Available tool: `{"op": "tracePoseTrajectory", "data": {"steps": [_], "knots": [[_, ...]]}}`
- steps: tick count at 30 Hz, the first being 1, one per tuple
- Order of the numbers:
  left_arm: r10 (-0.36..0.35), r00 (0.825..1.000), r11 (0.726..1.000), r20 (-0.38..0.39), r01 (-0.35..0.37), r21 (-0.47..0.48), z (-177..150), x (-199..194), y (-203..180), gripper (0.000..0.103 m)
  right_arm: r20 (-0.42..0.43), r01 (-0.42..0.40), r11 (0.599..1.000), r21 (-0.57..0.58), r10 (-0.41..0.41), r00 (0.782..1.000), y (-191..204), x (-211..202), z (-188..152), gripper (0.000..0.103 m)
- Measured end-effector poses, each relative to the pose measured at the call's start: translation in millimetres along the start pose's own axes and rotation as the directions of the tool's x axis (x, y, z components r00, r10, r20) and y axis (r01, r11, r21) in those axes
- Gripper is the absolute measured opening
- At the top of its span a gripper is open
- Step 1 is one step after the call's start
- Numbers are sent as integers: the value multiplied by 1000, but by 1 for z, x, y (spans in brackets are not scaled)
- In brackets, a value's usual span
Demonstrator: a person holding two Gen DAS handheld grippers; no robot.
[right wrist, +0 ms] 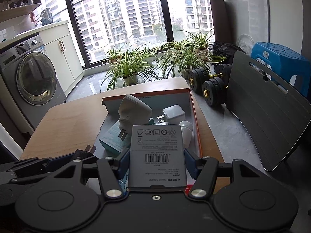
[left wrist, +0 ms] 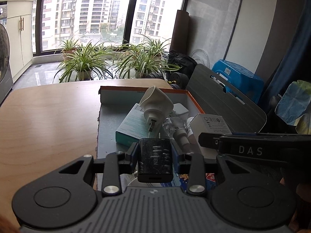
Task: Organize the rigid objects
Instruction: 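Lower the black charger and white box into the tray with both tools, then open both tools to release the charger and box in the tray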
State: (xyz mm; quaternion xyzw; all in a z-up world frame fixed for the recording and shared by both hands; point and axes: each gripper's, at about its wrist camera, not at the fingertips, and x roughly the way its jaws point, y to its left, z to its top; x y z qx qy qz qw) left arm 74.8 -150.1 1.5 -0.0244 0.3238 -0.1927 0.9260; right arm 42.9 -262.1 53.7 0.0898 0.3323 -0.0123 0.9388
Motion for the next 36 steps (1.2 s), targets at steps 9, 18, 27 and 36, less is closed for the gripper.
{"op": "tracePoseTrajectory", "data": {"steps": [9, 18, 27, 36], "knots": [[-13, 1000, 1000, -13, 14, 10, -3, 5, -2, 37, 22, 4, 1000, -2, -4, 1000, -3, 11, 9, 72], [-38, 999, 999, -22, 38, 22, -1, 16, -7, 37, 75, 36, 999, 18, -37, 997, -13, -9, 8, 79], [-39, 999, 999, -27, 40, 37, 1, 12, -13, 71, 85, 81, 997, 2, -81, 993, -17, -36, -1, 85], [66, 998, 997, -15, -65, 50, -2, -30, -26, 103, 126, 84, 996, -14, -82, 989, -15, -79, -14, 91]]}}
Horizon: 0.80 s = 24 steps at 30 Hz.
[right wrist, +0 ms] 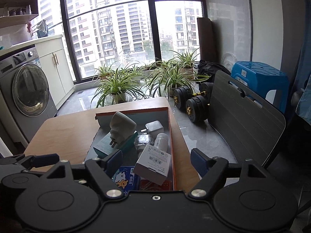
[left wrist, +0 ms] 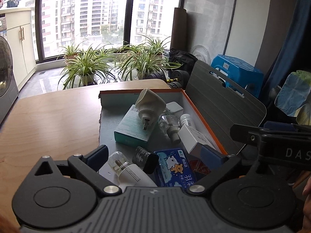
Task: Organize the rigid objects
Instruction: 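Open both tools to release the charger and box in the tray, then withdraw both tools from the filled tray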
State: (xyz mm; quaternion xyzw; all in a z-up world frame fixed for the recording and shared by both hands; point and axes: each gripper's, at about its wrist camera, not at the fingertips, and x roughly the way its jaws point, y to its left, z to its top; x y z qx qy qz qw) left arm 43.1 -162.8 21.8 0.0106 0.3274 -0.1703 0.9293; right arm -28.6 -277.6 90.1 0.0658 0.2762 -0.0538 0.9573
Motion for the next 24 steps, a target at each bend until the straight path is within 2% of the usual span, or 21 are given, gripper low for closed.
{"op": "tracePoseTrajectory", "data": {"steps": [2, 5, 8, 16, 19, 24], "knots": [[23, 1000, 1000, -7, -23, -11, -4, -10, -1, 103, -2, 5, 1000, -10, -5, 1000, 0, -8, -3, 95], [82, 996, 996, -33, -83, -29, -14, -22, -4, 103, -11, -9, 1000, -11, 9, 1000, -2, -17, -12, 96], [111, 992, 993, -59, -113, -31, -24, -31, -8, 103, -28, -19, 1000, -9, 19, 999, -4, -23, -23, 96], [111, 990, 992, -89, -115, -47, -48, -34, -10, 103, -52, -11, 1000, -14, 10, 999, -10, -30, -47, 96], [107, 991, 991, -83, -113, -68, -54, -37, -9, 103, -61, 3, 1000, -14, -4, 998, -15, -30, -55, 96], [135, 988, 986, -70, -141, -86, -57, -41, -9, 103, -85, -22, 1000, -8, 21, 996, -17, -27, -64, 96]]}}
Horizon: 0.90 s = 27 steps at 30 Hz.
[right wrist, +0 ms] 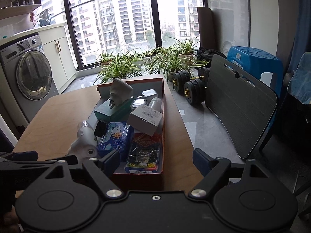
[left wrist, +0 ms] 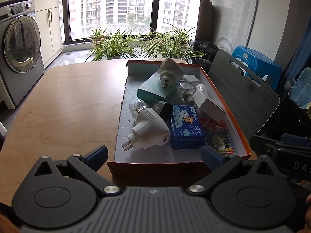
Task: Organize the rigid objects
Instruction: 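Withdraw both tools from the filled tray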
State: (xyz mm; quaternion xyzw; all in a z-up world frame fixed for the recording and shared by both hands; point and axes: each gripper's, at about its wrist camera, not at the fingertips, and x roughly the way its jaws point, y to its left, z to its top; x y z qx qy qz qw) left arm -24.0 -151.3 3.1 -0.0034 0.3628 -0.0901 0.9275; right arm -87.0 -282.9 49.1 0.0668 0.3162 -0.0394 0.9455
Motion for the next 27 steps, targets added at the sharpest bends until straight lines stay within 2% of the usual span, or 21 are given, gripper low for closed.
{"op": "tracePoseTrajectory", "data": {"steps": [10, 27], "knots": [[26, 1000, 999, -8, -27, -31, -2, 3, 4, 103, -37, -16, 1000, -18, 15, 999, 7, 12, -11, 96], [43, 999, 999, -18, -44, -27, -3, 3, 7, 103, -45, -18, 1000, -25, 17, 999, 12, 14, -12, 96]]}}
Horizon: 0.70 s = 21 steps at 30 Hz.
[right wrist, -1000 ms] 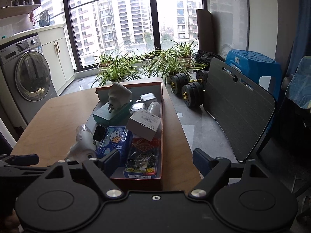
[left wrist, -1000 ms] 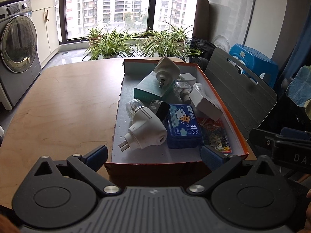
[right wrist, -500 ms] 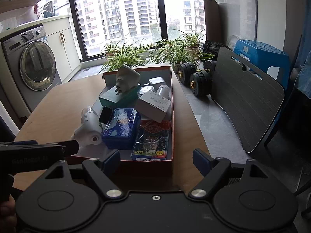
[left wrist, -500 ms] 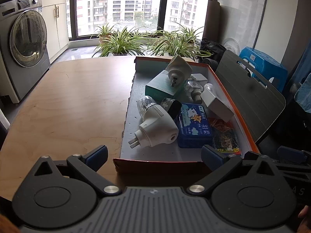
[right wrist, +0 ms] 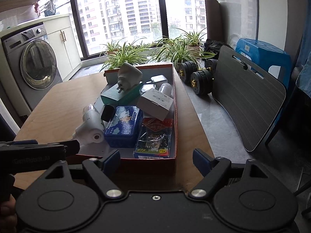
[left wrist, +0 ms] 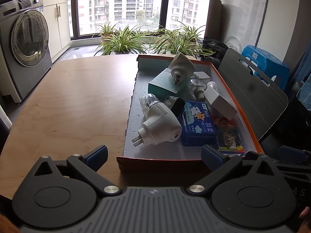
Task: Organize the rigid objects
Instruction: 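Withdraw both tools from the filled tray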
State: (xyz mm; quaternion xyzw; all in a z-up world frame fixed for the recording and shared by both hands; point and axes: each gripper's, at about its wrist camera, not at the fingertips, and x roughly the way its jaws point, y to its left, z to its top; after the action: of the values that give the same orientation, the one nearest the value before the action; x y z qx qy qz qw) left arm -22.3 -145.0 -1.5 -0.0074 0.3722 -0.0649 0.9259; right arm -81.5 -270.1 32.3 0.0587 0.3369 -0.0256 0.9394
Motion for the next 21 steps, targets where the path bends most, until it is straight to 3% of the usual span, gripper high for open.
{"op": "tracePoseTrajectory", "data": {"steps": [21], "knots": [[3, 1000, 1000, -21, -3, -11, -1, 5, 3, 103, -10, -2, 1000, -5, 2, 1000, 2, 6, -3, 96]]}}
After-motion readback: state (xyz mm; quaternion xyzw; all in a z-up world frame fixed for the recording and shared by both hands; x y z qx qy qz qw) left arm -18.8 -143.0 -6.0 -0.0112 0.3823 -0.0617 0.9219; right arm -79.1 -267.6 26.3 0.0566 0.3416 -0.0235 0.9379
